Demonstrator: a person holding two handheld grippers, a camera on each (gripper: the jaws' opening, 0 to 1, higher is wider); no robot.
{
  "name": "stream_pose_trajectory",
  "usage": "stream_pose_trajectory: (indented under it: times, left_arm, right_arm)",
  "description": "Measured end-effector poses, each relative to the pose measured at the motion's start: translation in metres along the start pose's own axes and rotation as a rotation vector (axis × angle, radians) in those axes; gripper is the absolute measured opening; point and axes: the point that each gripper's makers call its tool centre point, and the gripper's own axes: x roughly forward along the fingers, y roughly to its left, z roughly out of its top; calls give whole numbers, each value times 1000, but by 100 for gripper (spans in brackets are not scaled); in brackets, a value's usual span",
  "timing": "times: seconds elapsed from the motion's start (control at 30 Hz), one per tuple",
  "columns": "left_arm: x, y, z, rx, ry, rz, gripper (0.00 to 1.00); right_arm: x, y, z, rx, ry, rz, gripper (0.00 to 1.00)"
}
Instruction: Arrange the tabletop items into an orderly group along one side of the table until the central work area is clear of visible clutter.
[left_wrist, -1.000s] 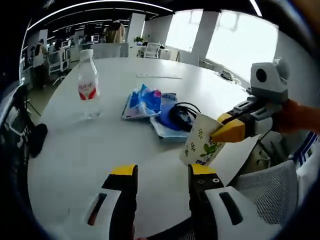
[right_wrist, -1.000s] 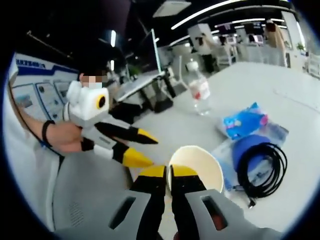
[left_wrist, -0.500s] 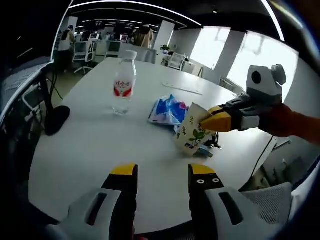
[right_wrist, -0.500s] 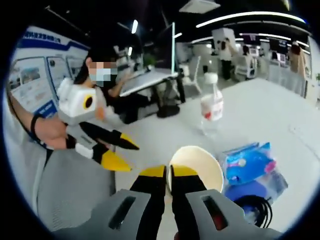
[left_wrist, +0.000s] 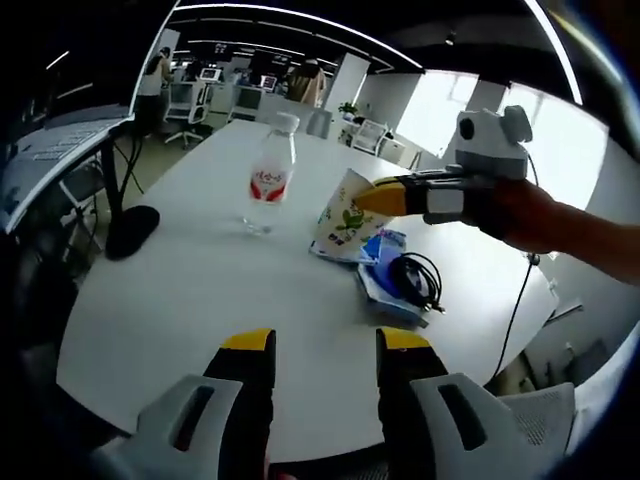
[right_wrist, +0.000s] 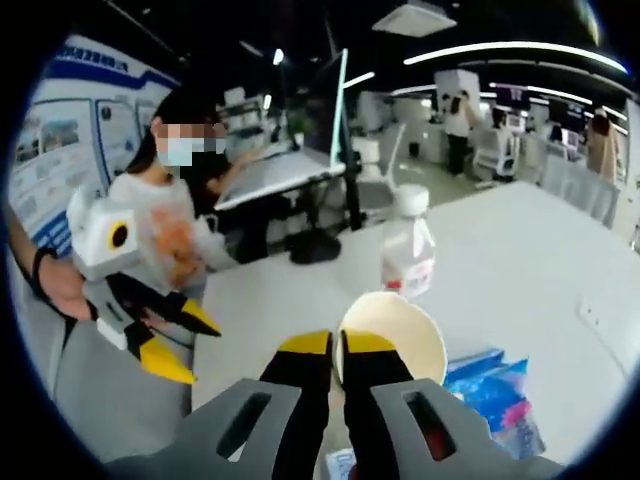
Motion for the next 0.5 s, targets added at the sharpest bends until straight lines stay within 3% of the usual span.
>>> stream_pose_trajectory:
  times: [0.2,0.3,0.5]
  left_arm:
    - [-2,1,3,-4,-4,3,39]
    - [-2,3,1,-45,-6,-6,39]
    - [-7,4,-1,-52,-3,-6,39]
  right_arm:
    - [14,-23,6,6,9,-45,0]
    - [24,-33,5,34,8,-50,1]
    - [42,-50,-5,-9,72,-82,1]
